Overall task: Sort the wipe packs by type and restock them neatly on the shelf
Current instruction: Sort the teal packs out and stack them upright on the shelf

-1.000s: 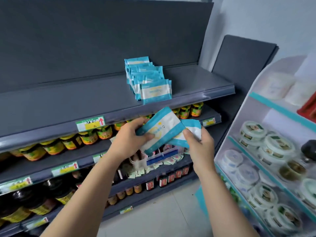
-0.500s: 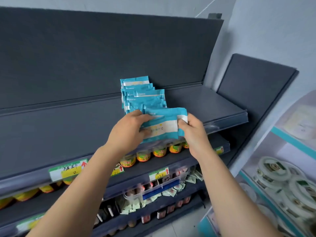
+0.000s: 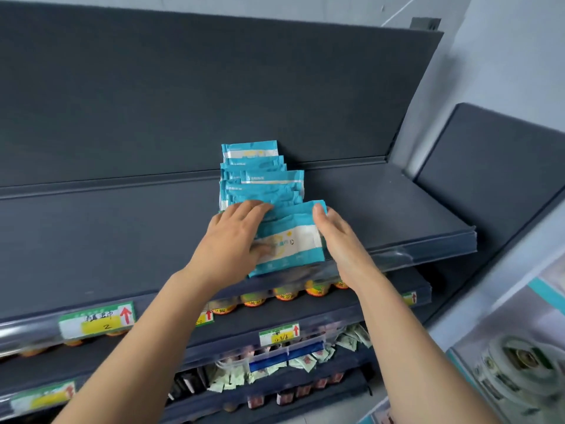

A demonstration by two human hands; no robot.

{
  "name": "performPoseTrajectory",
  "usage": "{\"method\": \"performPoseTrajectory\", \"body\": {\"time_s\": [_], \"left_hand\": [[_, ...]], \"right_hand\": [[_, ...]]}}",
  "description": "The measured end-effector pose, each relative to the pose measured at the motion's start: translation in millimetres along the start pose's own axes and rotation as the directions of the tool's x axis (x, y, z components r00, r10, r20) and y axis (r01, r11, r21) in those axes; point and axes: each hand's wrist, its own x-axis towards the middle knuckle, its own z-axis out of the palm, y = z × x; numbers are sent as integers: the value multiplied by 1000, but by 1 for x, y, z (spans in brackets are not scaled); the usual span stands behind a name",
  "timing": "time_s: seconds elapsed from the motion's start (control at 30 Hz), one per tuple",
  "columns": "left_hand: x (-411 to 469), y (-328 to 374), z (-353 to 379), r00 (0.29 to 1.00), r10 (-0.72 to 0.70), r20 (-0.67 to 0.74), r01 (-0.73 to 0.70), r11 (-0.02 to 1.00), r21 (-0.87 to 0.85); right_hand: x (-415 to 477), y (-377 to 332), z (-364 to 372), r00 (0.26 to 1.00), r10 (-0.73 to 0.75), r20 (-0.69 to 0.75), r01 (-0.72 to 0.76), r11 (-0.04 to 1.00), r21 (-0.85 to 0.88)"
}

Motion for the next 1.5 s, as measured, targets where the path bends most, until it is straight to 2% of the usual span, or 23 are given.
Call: {"method": "performPoseTrajectory", "body": {"time_s": [0.1, 0.17, 0.3, 0.4, 0.47, 0.5, 0.57, 0.6, 0.67, 0.8, 0.87, 0.97, 1.07, 1.13, 1.2, 1.33, 1.4, 1.5], "left_hand": [[-4, 5, 6, 997, -15, -73, 20, 997, 78], [-3, 8, 11, 993, -9, -118, 25, 990, 138], [9, 4, 17, 982, -42, -185, 80, 975, 209], [13, -1, 13, 980, -68, -190, 102, 980, 173], [9, -5, 13, 964, -172, -205, 191, 979, 73], [6, -11, 16, 935, -288, -205, 286, 957, -41], [1, -17, 16, 855, -516, -51, 467, 810, -355], [0, -20, 16, 830, -554, 68, 516, 715, -472], [-2, -23, 21, 805, -540, 245, 568, 581, -583], [-1, -24, 30, 832, -460, 311, 537, 523, -662], [1, -29, 32, 828, -447, 340, 543, 481, -689], [5, -29, 35, 867, -414, 277, 474, 519, -711], [8, -23, 34, 909, -335, 248, 392, 479, -786], [7, -20, 30, 928, -334, 164, 318, 483, -816], [4, -22, 30, 944, -329, 36, 213, 523, -825], [-2, -13, 31, 951, -305, 53, 255, 674, -693], [-6, -13, 32, 953, -302, 18, 255, 771, -583], [-14, -16, 32, 965, -241, -102, 164, 859, -485]], "right_hand": [[4, 2, -7, 993, -29, 119, 51, 981, -189], [10, 5, -6, 995, -81, 60, 96, 946, -311], [25, 4, 5, 966, -260, -3, 242, 901, -359], [34, 4, 10, 957, -289, 17, 275, 888, -368], [36, 6, 7, 959, -280, 40, 276, 894, -352], [36, 8, 5, 961, -270, 54, 271, 896, -351], [36, 10, 1, 968, -235, 88, 251, 904, -347], [38, 9, 1, 971, -211, 110, 236, 911, -338], [41, 6, 3, 972, -166, 166, 210, 929, -305], [46, 5, 8, 966, -136, 221, 204, 924, -324], [48, 9, 8, 962, -117, 246, 182, 948, -262], [50, 9, 10, 947, -87, 309, 125, 986, -106], [47, 0, 14, 926, -64, 373, 75, 997, -13], [42, -3, 15, 965, -48, 259, 33, 998, 62], [39, -5, 15, 993, -78, 93, 67, 990, 124], [35, -3, 21, 982, -183, 46, 187, 978, -89], [36, -2, 21, 981, -195, 7, 195, 977, -84], [33, -5, 19, 966, -182, 181, 211, 965, -155]]}}
